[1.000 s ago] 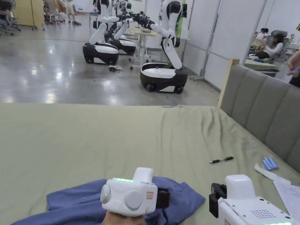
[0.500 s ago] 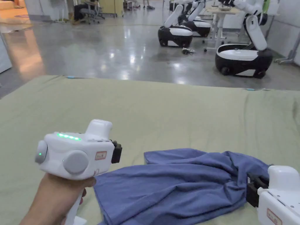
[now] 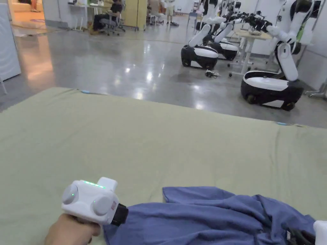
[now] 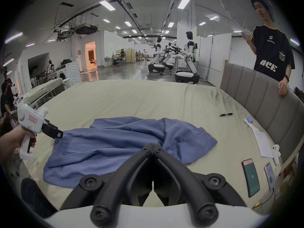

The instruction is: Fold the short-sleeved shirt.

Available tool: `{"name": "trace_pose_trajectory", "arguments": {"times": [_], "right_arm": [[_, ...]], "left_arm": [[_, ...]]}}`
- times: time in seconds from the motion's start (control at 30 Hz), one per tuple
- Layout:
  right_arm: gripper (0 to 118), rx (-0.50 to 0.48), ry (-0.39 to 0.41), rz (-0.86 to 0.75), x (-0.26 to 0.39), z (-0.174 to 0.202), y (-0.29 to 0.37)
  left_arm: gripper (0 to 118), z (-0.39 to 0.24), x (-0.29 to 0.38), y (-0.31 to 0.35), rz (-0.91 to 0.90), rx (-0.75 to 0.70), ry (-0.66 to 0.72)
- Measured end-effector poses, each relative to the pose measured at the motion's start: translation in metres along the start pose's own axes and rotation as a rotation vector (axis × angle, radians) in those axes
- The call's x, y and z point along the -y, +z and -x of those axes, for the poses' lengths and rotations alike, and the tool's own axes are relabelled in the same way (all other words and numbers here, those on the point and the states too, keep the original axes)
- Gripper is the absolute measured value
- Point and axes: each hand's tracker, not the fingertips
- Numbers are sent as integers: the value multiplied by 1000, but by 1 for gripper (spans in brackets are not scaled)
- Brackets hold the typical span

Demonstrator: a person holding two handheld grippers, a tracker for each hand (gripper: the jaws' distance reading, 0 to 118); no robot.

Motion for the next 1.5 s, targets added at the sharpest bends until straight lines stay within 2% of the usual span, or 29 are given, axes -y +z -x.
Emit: {"name": "trace_pose_trajectory", "arguments": {"times": [0.1, 0.13, 0.17, 0.2, 0.23, 0.3, 0.37, 0.4, 0.43, 0.47, 0.5, 0.53, 0.57, 0.6, 0.63, 0.67, 0.73, 0.77, 0.8, 0.83, 0.87, 0.9, 0.93, 0.97, 1.03, 1.07, 1.23, 1.4, 1.5], "right_arm": [[0, 66, -17, 23, 1, -31, -5], [0, 98, -21, 33, 1, -45, -9], [0, 130, -26, 34, 2, -60, -12], [0, 156, -41, 38, 4, -76, -19], [0, 177, -65, 57, 4, -93, -27], [0, 244, -116, 103, 2, -128, -46], [1, 262, -117, 178, 0, -153, -70], [4, 230, -114, 221, -1, -165, -85], [15, 216, -112, 230, -2, -173, -98], [34, 203, -111, 222, -1, -180, -112], [34, 163, -126, 218, 1, -188, -124], [42, 118, -148, 215, 4, -196, -137], [64, 115, -129, 246, 6, -199, -150], [98, 112, -105, 289, 9, -200, -161], [116, 124, -97, 283, 12, -201, -169], [116, 133, -87, 274, 15, -203, -177], [113, 136, -92, 348, 23, -206, -192], [110, 90, -116, 419, 30, -207, -199], [99, 48, -120, 470, 35, -206, -202], [77, 56, -103, 447, 39, -202, -198], [68, 88, -57, 354, 37, -197, -187], [41, 58, -76, 362, 33, -197, -182], [2, 41, -92, 364, 27, -197, -177], [2, 83, -77, 324, 18, -196, -168], [2, 58, -93, 208, -3, -192, -142], [2, 84, -77, 164, -18, -190, -130], [2, 90, -43, 46, -102, -181, -73], [2, 49, -112, -94, -185, -182, -22], [2, 20, -122, -202, -237, -185, 5]], "left_arm": [[91, -11, 10, -8, -5, -32, -46], [86, -11, 10, -10, -3, -32, -44], [62, -10, 7, -10, -7, -29, -44], [18, -10, 7, -4, -49, 21, -55], [7, -12, 8, 3, -100, 35, -50], [7, -36, 17, 24, -142, -17, -154], [7, -46, 20, 34, -149, 42, -125], [7, -50, 21, 43, -176, 65, -102], [7, -52, 17, 52, -188, 73, -95], [7, -54, 16, 61, -216, 79, -81], [7, -56, 16, 68, -233, 87, -59], [7, -57, 16, 76, -250, 100, -29], [7, -53, 13, 79, -258, 113, -13], [7, -53, 15, 83, -256, 117, -14], [7, -54, 16, 86, -257, 115, -10], [7, -56, 16, 87, -261, 114, -3], [7, -57, 13, 86, -254, 108, 2], [7, -58, 13, 84, -253, 95, -2], [7, -58, 12, 82, -256, 82, -7], [7, -59, 11, 79, -253, 70, -9], [7, -59, 11, 77, -250, 70, -6], [7, -58, 11, 75, -249, 78, 2], [7, -57, 11, 74, -248, 86, 9], [7, -58, 9, 73, -243, 74, 1], [7, -58, 4, 75, -270, -44, -86], [7, -55, -1, 80, -292, -55, -94], [7, -23, -39, 133, -424, -53, -10], [7, -2, -88, 200, -549, -105, -5], [7, 10, -122, 232, -615, -174, -8]]}}
